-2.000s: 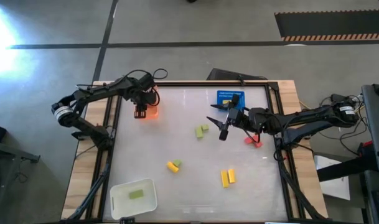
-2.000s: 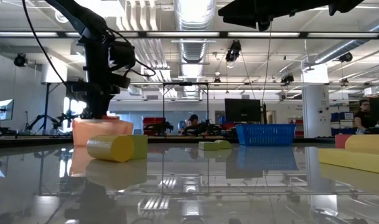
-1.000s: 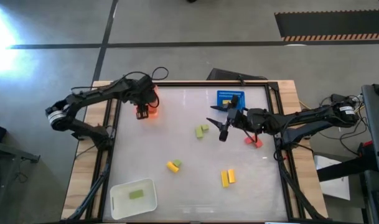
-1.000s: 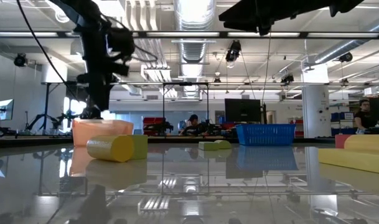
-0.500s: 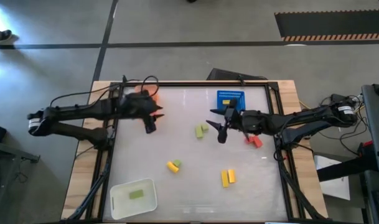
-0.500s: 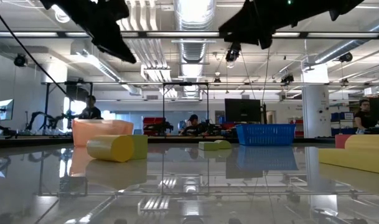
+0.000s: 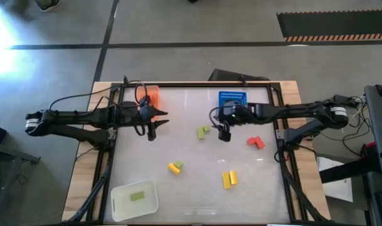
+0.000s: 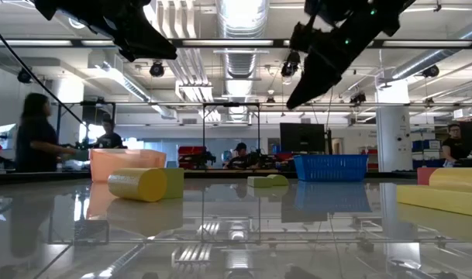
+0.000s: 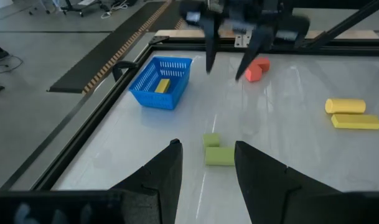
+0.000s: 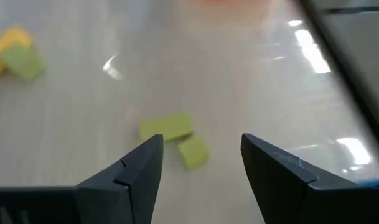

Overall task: Sort & place blocks by color
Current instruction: Put the green wooden block into the white bin

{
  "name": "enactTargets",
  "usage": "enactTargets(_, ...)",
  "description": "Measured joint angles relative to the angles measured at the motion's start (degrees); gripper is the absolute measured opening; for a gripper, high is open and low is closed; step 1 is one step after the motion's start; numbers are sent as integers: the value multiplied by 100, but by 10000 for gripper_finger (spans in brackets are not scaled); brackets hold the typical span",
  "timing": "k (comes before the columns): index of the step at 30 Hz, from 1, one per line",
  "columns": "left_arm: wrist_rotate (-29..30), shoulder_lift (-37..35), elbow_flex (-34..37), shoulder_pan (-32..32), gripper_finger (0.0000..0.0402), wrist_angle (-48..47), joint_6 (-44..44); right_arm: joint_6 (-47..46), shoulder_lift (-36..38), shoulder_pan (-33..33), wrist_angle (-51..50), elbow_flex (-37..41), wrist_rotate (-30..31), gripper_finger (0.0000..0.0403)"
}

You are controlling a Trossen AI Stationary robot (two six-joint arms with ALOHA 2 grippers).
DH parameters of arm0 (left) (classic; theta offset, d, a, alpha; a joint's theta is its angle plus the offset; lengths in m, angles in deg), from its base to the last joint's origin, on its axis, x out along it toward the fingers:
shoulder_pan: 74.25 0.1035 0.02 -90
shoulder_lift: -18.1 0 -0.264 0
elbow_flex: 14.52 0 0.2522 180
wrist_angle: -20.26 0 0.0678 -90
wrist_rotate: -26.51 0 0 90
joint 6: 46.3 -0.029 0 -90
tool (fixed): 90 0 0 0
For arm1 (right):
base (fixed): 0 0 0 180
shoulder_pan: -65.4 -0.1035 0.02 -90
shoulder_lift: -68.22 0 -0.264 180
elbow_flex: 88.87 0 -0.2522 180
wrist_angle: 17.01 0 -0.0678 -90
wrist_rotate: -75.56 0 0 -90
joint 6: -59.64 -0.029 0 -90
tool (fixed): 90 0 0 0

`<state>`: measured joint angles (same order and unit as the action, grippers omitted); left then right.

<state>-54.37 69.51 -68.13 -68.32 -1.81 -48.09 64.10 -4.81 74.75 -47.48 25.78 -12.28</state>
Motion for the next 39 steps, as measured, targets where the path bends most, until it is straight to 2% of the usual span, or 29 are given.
enactTargets(5,3,24,0,0,129,9,-1,587,-580,325,-19,-66,-731,213)
enactTargets(9,15,57,0,0,129,10,-1,1140,-1017,451,35,-75,-822,229)
enactTargets(17,15,105,0,2,129,19,-4,1509,-1745,534,592,-75,-840,248)
enactTargets(34,15,105,0,4,129,66,-9,1749,-2468,662,1220,-75,-891,218)
enactTargets(39,14,105,0,4,129,100,-8,1769,-2518,656,1257,-81,-915,177)
